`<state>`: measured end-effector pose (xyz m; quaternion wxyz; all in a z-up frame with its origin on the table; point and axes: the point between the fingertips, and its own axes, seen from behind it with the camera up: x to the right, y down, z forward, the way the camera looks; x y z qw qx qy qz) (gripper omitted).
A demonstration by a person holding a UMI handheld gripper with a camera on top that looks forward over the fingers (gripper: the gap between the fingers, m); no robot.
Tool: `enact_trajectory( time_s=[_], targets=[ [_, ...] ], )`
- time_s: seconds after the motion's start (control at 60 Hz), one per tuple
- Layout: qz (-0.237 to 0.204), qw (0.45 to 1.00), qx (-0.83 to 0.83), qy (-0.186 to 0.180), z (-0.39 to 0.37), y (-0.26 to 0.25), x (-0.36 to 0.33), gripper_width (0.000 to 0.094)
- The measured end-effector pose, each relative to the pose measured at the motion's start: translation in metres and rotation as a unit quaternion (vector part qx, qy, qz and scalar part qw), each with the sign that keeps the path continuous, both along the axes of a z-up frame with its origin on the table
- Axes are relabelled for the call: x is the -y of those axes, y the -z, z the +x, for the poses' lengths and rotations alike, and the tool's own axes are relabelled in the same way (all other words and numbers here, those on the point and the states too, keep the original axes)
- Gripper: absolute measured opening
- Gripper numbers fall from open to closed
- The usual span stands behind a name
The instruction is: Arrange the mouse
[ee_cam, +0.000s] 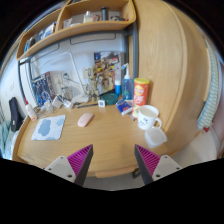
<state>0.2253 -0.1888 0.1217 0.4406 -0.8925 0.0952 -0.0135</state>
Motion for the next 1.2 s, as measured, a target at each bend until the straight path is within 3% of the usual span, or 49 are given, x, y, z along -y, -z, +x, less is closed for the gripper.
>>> enact_trajectory(
  time_s=[0.3,0.883,1.2],
  targets=[
    [-0.037,0.999,-0.002,-0.016,-0.071,0.077,-0.101,0.0843],
    [-0.094,0.994,0.002,-0.056,-0.118,0.142,-0.273,0.0830],
    [-0.092,0.992,0.009,-0.088,-0.145,0.142,-0.316,0.0624]
  ],
)
